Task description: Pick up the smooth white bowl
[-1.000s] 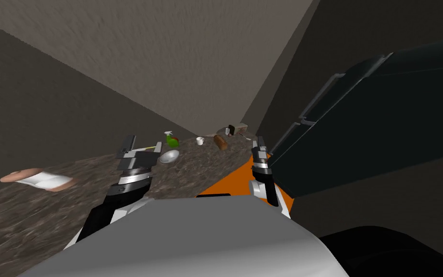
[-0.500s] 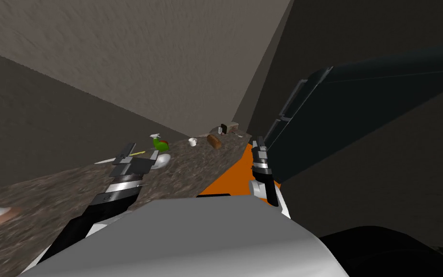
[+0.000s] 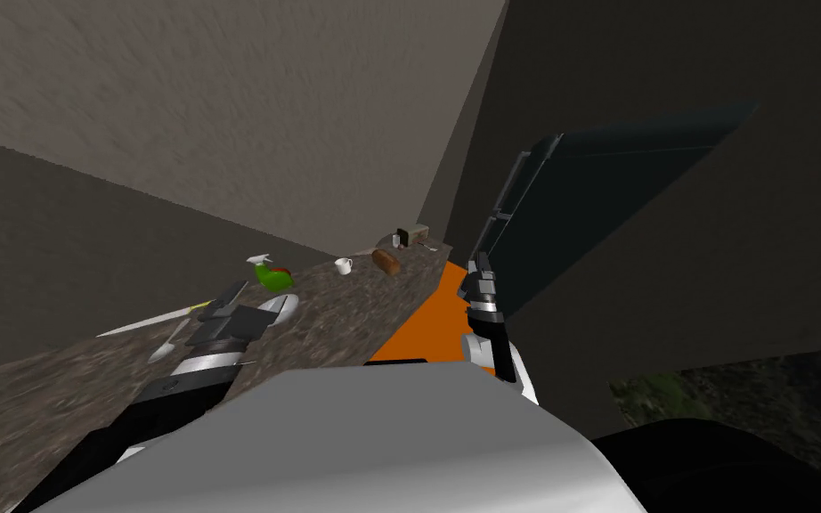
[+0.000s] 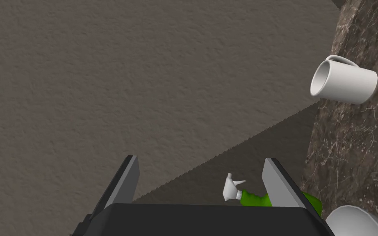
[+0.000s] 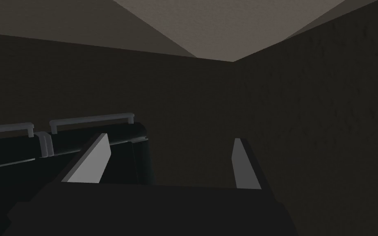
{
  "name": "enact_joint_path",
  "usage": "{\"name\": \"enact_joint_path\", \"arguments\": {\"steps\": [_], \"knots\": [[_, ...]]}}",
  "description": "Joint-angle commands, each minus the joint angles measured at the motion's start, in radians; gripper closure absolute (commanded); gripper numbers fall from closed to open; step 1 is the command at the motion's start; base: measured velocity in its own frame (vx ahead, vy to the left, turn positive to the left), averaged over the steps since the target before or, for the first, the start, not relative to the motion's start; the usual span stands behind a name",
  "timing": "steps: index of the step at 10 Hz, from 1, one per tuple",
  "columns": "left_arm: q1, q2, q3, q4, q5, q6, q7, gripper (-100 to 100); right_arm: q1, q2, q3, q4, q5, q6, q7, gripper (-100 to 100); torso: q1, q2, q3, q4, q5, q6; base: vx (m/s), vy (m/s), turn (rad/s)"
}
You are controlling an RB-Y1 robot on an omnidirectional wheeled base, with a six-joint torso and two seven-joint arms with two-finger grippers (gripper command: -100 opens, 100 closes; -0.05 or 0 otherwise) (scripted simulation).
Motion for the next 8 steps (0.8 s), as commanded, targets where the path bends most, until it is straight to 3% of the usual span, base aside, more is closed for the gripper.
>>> {"name": "enact_joint_path", "arguments": {"steps": [1,4,5,8], "knots": [[0.032,0.011,0.016,-0.005,0.014,0.018,0.017,-100,0.0,0.0,0.0,0.0,0.0,0.0,0.0,0,0.0,0.0,0.0,0.0,0.0,0.0,-0.006,0.021,-0.151],[0.146,0.051,0.081,0.009,0.076,0.112,0.089,-100,0.0,0.0,0.0,0.0,0.0,0.0,0.0,0,0.001,0.0,0.0,0.0,0.0,0.0,-0.005,0.025,-0.401],[0.167,0.051,0.081,0.009,0.076,0.12,0.089,-100,0.0,0.0,0.0,0.0,0.0,0.0,0.0,0,0.001,0.0,0.0,0.0,0.0,0.0,-0.004,0.034,-0.128],[0.282,0.079,0.14,0.027,0.138,0.214,0.162,-100,0.0,0.0,0.0,0.0,0.0,0.0,0.0,0,0.001,-0.001,-0.001,0.0,0.0,0.0,0.004,0.027,-0.38]]}}
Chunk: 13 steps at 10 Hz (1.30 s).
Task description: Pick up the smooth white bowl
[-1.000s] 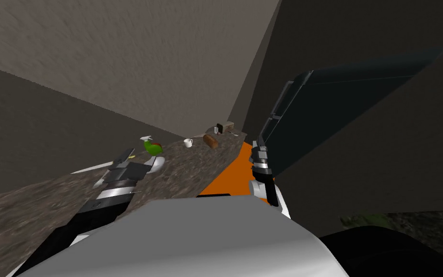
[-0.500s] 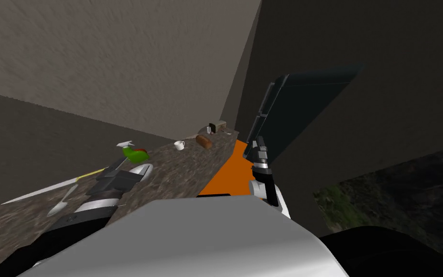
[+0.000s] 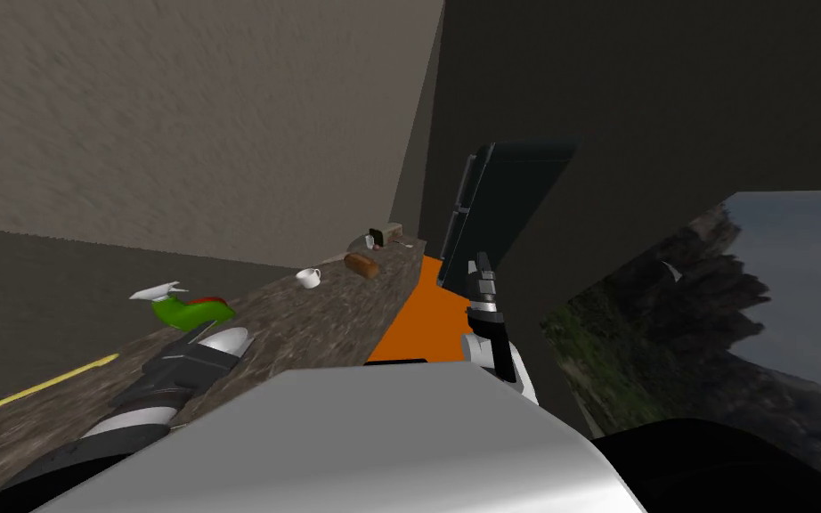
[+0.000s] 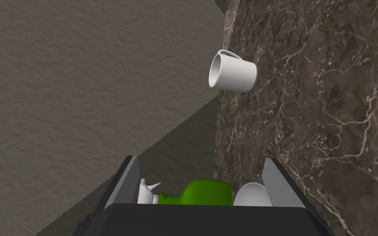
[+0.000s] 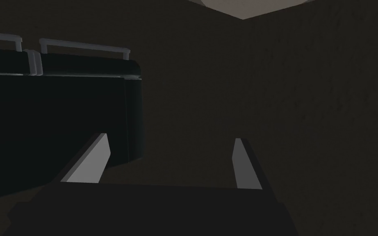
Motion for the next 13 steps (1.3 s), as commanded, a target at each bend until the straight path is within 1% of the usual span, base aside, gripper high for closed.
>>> {"name": "enact_joint_path", "arguments": {"steps": [1,2,3,4,5,6,7,8,9,10,11,12,13], "knots": [[0.05,0.012,0.016,0.008,0.017,0.025,0.023,-100,0.0,0.0,0.0,0.0,0.0,0.0,0.0,0,0.0,0.0,0.0,0.0,0.0,0.0,0.006,0.036,-0.159],[0.078,0.02,0.034,0.015,0.037,0.061,0.047,-100,0.0,0.0,0.0,0.0,0.0,0.0,0.0,0,0.0,0.0,0.0,0.0,0.0,-0.001,0.002,0.024,-0.22],[0.098,0.02,0.034,0.015,0.037,0.061,0.047,-100,0.0,0.0,0.0,0.0,0.0,0.0,0.0,0,-0.001,0.0,0.0,0.0,0.0,-0.001,0.0,0.018,-0.16],[0.136,0.027,0.05,0.023,0.057,0.096,0.07,-100,0.0,0.0,0.0,0.0,0.0,0.0,0.0,0,-0.001,0.0,0.0,0.0,0.0,-0.001,0.005,0.014,-0.297],[0.142,0.027,0.05,0.023,0.057,0.096,0.07,-100,0.0,0.0,0.0,0.0,0.0,0.0,0.0,0,-0.001,0.0,0.0,0.0,0.0,0.0,0.006,0.02,-0.121],[0.17,0.034,0.066,0.03,0.076,0.13,0.093,-100,0.0,0.0,0.0,0.0,0.0,0.0,0.0,0,-0.001,0.0,0.0,0.0,0.0,-0.002,0.008,0.021,-0.25],[0.184,0.034,0.066,0.03,0.076,0.13,0.093,-100,0.0,0.0,0.0,0.0,0.0,0.0,0.0,0,-0.001,0.0,0.0,0.0,0.0,-0.001,0.006,0.025,-0.133],[0.219,0.04,0.079,0.038,0.094,0.164,0.114,-100,0.0,0.0,0.0,0.0,0.0,0.0,0.0,0,-0.001,-0.001,0.0,0.0,0.0,-0.001,0.008,0.019,-0.219],[0.225,0.04,0.079,0.038,0.094,0.164,0.114,-100,0.0,0.0,0.0,0.0,0.0,0.0,0.0,0,-0.001,0.0,0.0,0.0,0.0,-0.001,0.008,0.021,-0.123],[0.264,0.046,0.091,0.046,0.111,0.196,0.135,-100,0.0,0.0,0.0,0.0,0.0,0.0,0.0,0,-0.001,-0.001,0.0,0.0,0.0,-0.001,0.012,0.023,-0.23],[0.289,0.051,0.102,0.055,0.128,0.228,0.154,-100,0.0,0.0,0.0,0.0,0.0,0.0,0.0,0,-0.001,-0.001,-0.001,0.0,0.0,-0.001,0.017,0.034,-0.381],[0.325,0.056,0.11,0.063,0.144,0.259,0.173,-100,0.0,0.0,0.0,0.0,0.0,0.0,0.0,0,0.0,-0.001,-0.001,0.0,0.0,-0.001,0.023,0.049,-0.304],[0.337,0.056,0.11,0.063,0.144,0.259,0.173,-100,0.0,0.0,0.0,0.0,0.0,0.0,0.0,0,0.001,-0.002,-0.001,0.0,0.0,-0.001,0.014,0.037,-0.074]]}}
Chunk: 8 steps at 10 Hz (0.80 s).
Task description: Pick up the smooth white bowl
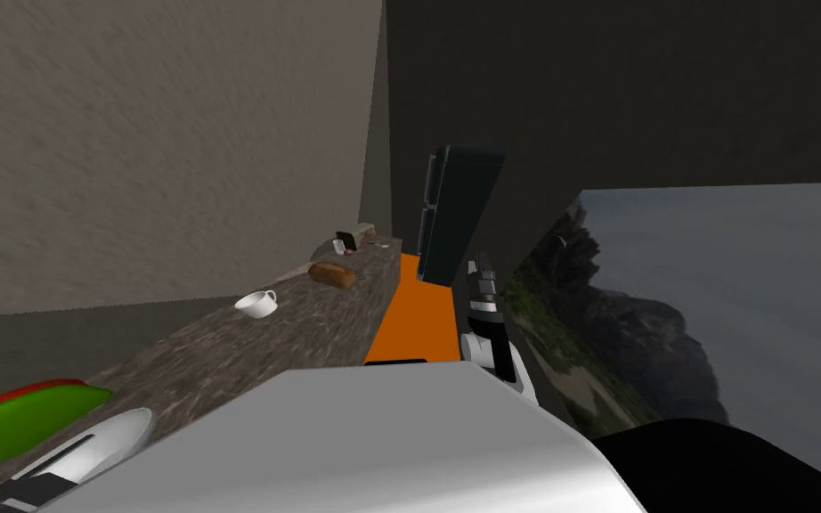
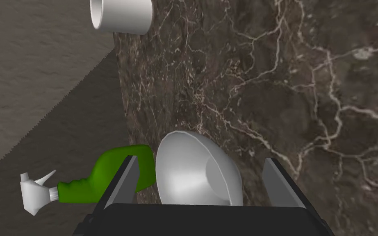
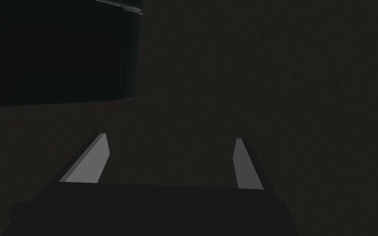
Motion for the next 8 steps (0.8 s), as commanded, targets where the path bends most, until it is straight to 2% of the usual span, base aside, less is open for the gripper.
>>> {"name": "enact_joint_path", "arguments": {"steps": [1,2,3,6,7,8], "knots": [[0.041,0.006,0.012,0.007,0.019,0.044,0.024,-100,0.0,0.0,0.0,0.0,0.0,0.0,0.0,0,0.0,0.0,0.0,0.0,0.0,0.0,0.012,0.022,-0.151],[0.072,0.01,0.017,0.015,0.032,0.07,0.04,-100,0.0,0.0,0.0,0.0,0.0,0.0,0.0,0,-0.001,0.0,0.0,0.0,0.0,0.0,0.024,0.03,-0.286],[0.072,0.01,0.017,0.015,0.032,0.071,0.04,-100,0.0,0.0,0.0,0.0,0.0,0.0,0.0,0,-0.001,0.0,0.0,0.0,0.0,0.001,0.016,0.03,-0.1],[0.15,0.019,0.021,0.04,0.067,0.144,0.08,-100,0.0,0.0,0.0,0.0,0.0,0.0,0.0,0,0.0,0.0,0.0,0.0,0.0,0.0,0.024,0.038,-0.184],[0.15,0.019,0.021,0.04,0.067,0.144,0.08,-100,0.0,0.0,0.0,0.0,0.0,0.0,0.0,0,0.001,-0.001,-0.001,0.0,0.0,0.0,0.027,0.033,-0.043],[0.17,0.021,0.02,0.048,0.076,0.164,0.091,-100,0.0,0.0,0.0,0.0,0.0,0.0,0.0,0,0.0,-0.001,-0.001,0.0,0.0,0.0,0.019,0.024,-0.08]]}}
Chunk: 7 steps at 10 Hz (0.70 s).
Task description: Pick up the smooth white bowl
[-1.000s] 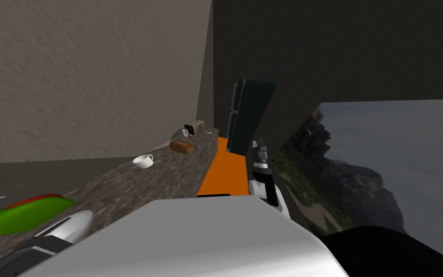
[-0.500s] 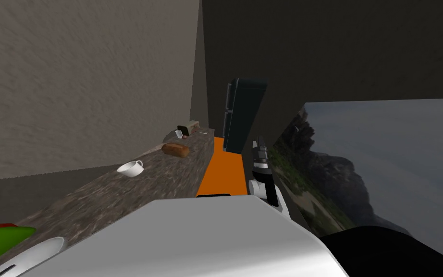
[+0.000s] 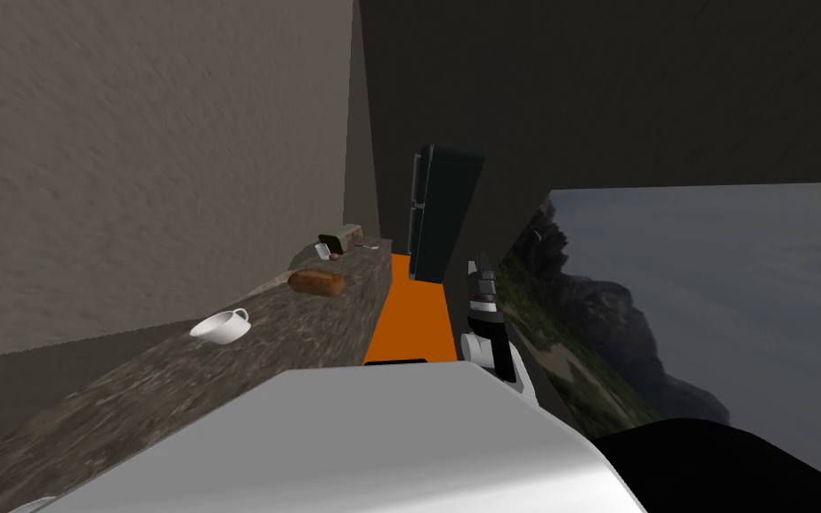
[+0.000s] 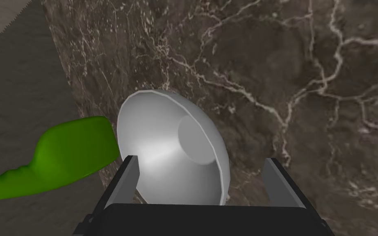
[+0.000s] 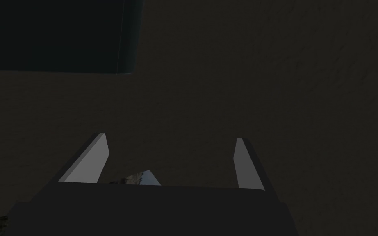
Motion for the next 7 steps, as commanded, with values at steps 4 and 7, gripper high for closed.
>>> {"name": "enact_joint_path", "arguments": {"steps": [4,7], "knots": [[0.068,0.015,-0.031,0.044,0.039,0.075,0.038,-100,0.0,0.0,0.0,0.0,0.0,0.0,0.0,0,0.001,0.0,0.0,0.0,0.0,0.0,0.028,0.035,-0.107],[0.035,0.004,-0.039,0.069,0.024,0.054,0.021,-100,0.0,0.0,0.0,0.0,0.0,0.0,0.0,0,-0.001,0.001,0.0,0.0,0.0,0.0,0.008,0.01,-0.01]]}}
